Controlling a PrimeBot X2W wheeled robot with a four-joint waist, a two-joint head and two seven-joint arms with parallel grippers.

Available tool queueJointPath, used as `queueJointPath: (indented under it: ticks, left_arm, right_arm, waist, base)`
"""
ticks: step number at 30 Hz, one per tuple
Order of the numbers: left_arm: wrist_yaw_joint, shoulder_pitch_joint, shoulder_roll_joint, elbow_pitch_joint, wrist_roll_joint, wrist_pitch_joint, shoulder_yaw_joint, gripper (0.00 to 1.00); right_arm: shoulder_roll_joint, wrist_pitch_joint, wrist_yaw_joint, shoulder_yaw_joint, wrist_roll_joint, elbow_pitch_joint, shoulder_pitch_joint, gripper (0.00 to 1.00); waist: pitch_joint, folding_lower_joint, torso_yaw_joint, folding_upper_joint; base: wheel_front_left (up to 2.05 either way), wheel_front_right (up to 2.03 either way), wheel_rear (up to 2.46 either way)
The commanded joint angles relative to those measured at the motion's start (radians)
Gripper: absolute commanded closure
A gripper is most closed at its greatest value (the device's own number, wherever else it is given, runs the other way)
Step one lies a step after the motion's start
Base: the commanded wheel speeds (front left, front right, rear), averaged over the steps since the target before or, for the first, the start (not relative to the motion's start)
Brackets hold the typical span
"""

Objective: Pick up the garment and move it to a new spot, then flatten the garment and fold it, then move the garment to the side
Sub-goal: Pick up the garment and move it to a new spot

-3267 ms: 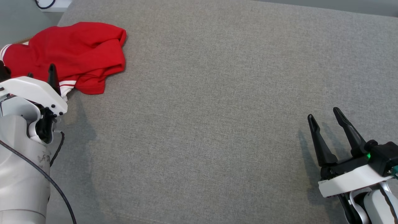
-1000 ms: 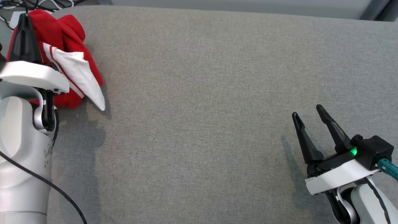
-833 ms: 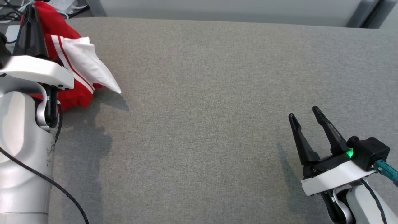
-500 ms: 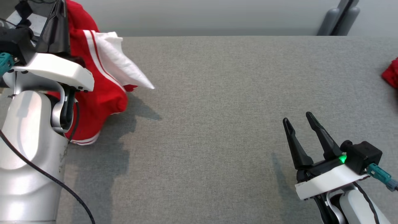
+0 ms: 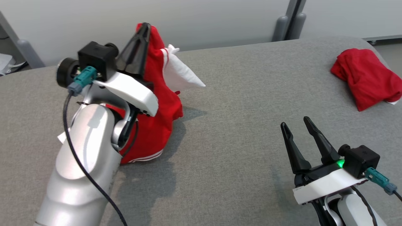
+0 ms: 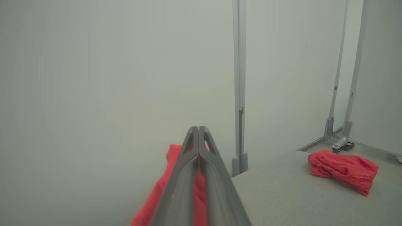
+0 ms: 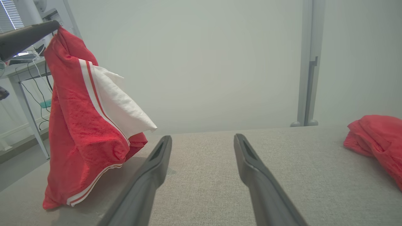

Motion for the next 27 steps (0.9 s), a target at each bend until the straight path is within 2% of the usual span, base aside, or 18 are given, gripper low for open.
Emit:
queueJointPath:
  ticks: [1, 7, 13, 23, 27]
  left_arm:
    - [-0.015, -0.029, 0.006, -0.02, 0.008, 0.004, 0.004, 1.0]
    - [-0.028, -0.043, -0.041, -0.005, -0.003, -0.015, -0.062, 1.0]
    - [-0.039, -0.037, -0.064, 0.031, -0.027, -0.009, -0.138, 1.0]
    - [-0.053, 0.065, -0.073, 0.158, -0.072, 0.028, -0.25, 1.0]
    - [-0.031, 0.087, -0.073, 0.221, -0.065, 0.004, -0.264, 1.0]
  right_arm:
    - [-0.003, -0.011, 0.004, 0.023, 0.006, -0.019, 0.008, 0.0]
    - [-0.004, -0.011, 0.004, 0.029, 0.009, -0.016, 0.015, 0.0]
    - [-0.004, -0.011, 0.004, 0.03, 0.01, -0.016, 0.019, 0.0]
    - [-0.006, -0.011, 0.004, 0.01, 0.006, -0.025, 0.027, 0.0]
    - [-0.007, -0.011, 0.004, 0.006, 0.005, -0.025, 0.023, 0.0]
  waist:
    - [-0.015, 0.0, -0.042, -0.0001]
    - [-0.029, 0.0, -0.096, -0.0001]
    - [-0.035, 0.0, -0.117, -0.0001]
    - [-0.01, 0.0, -0.102, -0.0001]
    - [0.001, 0.0, -0.084, -0.0001]
  base:
    - [0.0, 0.0, 0.0]
    - [0.0, 0.0, 0.0]
    - [0.0, 0.0, 0.0]
    - [0.0, 0.0, 0.0]
    - [0.0, 0.0, 0.0]
